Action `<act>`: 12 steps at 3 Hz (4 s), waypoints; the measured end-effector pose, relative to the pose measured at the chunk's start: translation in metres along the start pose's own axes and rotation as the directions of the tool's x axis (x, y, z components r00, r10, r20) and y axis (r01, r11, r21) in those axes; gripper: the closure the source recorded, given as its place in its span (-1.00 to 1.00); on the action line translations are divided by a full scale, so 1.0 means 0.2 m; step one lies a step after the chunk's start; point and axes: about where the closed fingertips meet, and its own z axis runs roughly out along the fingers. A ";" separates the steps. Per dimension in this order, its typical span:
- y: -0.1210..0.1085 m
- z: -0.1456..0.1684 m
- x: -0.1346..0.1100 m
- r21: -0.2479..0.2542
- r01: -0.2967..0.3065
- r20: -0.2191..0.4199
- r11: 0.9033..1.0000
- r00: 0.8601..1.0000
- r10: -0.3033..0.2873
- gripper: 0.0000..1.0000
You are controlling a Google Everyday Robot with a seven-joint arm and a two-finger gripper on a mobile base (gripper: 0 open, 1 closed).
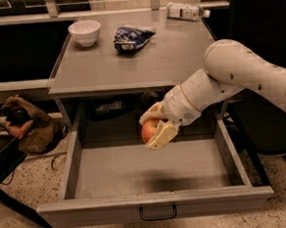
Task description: Place apple into top drawer
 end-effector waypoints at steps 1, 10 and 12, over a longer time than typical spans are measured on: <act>0.00 0.07 0.08 0.027 -0.039 0.044 0.999 0.998 0.038 1.00; 0.06 0.60 0.45 0.233 -0.207 0.201 0.950 0.966 0.161 -0.30; 0.06 0.60 0.45 0.233 -0.207 0.201 0.950 0.966 0.161 -1.00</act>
Offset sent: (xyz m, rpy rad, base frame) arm 0.0070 -0.0167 -0.1156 0.2235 -0.0206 -0.3578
